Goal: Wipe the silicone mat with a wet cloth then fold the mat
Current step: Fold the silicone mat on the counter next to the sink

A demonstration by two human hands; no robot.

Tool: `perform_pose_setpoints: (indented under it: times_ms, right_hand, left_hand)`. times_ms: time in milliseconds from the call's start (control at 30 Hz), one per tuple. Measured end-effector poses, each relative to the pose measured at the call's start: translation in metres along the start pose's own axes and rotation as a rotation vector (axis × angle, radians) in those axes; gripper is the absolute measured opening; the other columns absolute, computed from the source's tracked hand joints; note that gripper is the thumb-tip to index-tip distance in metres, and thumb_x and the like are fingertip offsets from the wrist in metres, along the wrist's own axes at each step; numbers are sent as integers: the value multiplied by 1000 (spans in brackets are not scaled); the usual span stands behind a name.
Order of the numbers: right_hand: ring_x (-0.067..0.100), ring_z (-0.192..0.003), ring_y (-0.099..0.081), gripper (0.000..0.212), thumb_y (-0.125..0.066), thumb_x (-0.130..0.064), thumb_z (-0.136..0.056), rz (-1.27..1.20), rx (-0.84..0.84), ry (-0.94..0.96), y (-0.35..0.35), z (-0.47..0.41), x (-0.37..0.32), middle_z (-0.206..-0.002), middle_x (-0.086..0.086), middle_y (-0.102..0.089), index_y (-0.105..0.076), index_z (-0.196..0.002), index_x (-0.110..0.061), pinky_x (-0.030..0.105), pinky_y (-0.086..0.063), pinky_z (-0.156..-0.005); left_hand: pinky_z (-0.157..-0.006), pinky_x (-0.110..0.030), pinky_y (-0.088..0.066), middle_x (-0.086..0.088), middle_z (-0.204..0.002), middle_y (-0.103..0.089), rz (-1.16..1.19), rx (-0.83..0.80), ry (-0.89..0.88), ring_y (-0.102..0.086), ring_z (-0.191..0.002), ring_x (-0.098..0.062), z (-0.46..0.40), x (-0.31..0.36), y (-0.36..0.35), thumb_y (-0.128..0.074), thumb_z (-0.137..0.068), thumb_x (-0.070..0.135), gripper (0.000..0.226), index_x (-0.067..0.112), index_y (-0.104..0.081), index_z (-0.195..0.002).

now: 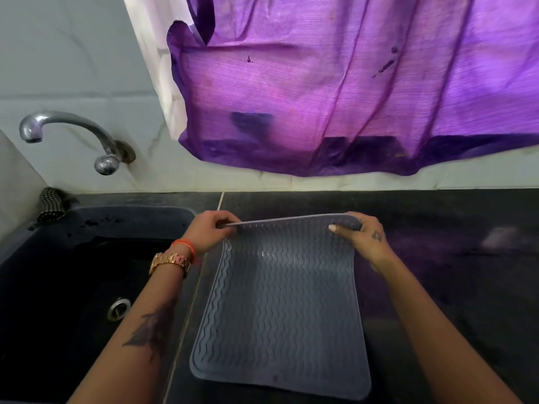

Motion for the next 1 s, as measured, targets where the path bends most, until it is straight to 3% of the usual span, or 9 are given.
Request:
perform_pose_setpoints:
  times_ms: [167,367,500,600,833,1000]
  right_hand:
    - [12,-88,-66,22,-75,-21,-76,9,46,-36,-2,-27,8,-94,-2,-70,-68,-95,-29,31,-54,-78]
    - [14,-87,-63,28,-73,-29,-77,102,89,-126,-6,-58,40,-88,-8,-64,-66,-104,-22,23,-50,-68]
    - [18,-94,-58,46,-73,-30,-78,202,26,-245,-16,-69,77,-106,2,-63,-58,-119,-16,30,-50,-76]
    - [15,-94,-54,56,-74,-30,-76,223,-4,-323,-21,-70,99,-116,4,-60,-51,-126,-18,27,-46,-75]
    - [30,-94,-62,44,-66,-33,-83,494,160,-360,-9,-55,111,-108,12,-66,-56,-120,-12,29,-44,-67]
    - [32,-88,-62,25,-60,-25,-87,575,255,-306,-8,-52,99,-98,14,-67,-60,-106,-9,30,-44,-68]
  left_hand:
    - [-83,-30,-46,-9,-91,-69,148,94,48,-60,-86,-16,-37,-23,1,-64,-83,6,12,13,-69,-90]
    - [-83,-30,-46,-13,-98,-67,262,187,192,-60,-91,-23,-74,-62,-12,-63,-83,4,15,9,-66,-97]
    - [-98,-33,-43,-17,-117,-63,288,137,341,-58,-109,-29,-86,-89,-43,-61,-84,3,34,2,-57,-118]
    - [-95,-31,-44,-15,-118,-64,192,79,413,-59,-110,-27,-90,-105,-61,-62,-84,12,39,5,-56,-122]
    - [-76,-30,-44,-17,-103,-67,-15,173,491,-61,-98,-33,-82,-115,-61,-65,-82,21,27,4,-62,-103]
    - [-70,-26,-42,-14,-95,-68,23,242,531,-62,-90,-30,-73,-116,-56,-65,-83,24,14,10,-63,-83]
Point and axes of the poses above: each hand's wrist, its own z-axis away from the middle knuckle, its own y-axis out of the back of the hand, x = y × z, the point moved 9 cm from there along -z, towards the middle knuckle
